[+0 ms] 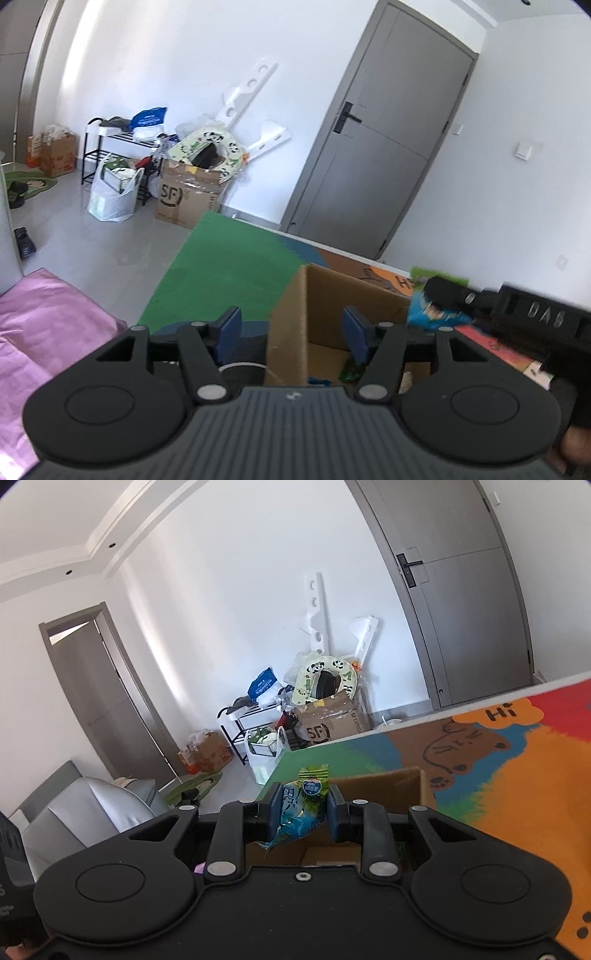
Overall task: Organize snacks
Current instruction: 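Open both grippers to release the blue packets into the box, then move both open grippers back to the remaining snacks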
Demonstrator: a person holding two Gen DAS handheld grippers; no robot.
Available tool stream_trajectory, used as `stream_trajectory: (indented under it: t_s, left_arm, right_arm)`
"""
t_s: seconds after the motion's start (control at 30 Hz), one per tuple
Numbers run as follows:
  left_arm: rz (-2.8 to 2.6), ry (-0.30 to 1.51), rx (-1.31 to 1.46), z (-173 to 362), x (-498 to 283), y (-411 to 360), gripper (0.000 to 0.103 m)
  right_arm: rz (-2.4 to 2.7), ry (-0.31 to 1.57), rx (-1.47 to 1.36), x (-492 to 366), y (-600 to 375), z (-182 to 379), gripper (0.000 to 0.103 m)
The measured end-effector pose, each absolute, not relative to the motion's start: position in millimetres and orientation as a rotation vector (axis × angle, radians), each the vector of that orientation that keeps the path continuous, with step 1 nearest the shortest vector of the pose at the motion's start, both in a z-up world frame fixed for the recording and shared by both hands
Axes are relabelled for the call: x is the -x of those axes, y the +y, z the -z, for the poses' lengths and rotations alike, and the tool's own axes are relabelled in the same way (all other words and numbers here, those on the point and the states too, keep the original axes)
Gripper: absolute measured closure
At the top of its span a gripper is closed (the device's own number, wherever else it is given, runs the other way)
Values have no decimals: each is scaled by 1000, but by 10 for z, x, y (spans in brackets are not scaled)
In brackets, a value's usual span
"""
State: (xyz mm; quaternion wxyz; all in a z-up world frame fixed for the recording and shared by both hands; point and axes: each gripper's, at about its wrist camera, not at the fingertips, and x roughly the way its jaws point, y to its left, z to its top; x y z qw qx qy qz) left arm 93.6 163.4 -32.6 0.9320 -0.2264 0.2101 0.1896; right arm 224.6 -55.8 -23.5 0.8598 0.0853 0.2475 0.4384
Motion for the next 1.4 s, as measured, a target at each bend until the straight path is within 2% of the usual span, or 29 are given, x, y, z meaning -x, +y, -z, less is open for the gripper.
stream_trajectory:
  t_s: [0.17,0.27,0.4,0.53,0.7,1.07,1.23,1.4]
  left_arm:
    - [-428,437,474,335,-901,1740,38]
    - [-448,439,471,324,-899,1747,35]
    - [-455,435,462,301,-917,1711,29]
    - [-440,436,448,270,-938,1619,27]
    - [-415,444,416,252,-971,1452,22]
    - [-343,467,376,234,-1064,1068,21]
    - [-294,475,350,221,-1115,816,21]
    - [-250,484,332,232,-1157,586,21]
  right_arm:
    - [-922,503,-133,-2240,-449,153,73]
    - [-932,521,-161,-2271,-527,210,60]
    - [-907,554,-188,-2306,-652,284,59]
    - [-881,564,-209,-2265,-814,322,49]
    - [-840,580,-227,-2224,-1045,385,43]
    - [-738,587,-253,-2173,-1583,465,20]
    - [-689,572,-261,-2142,-1853,476,3]
    - [-658,561,-263,-2099,-2088,484,0]
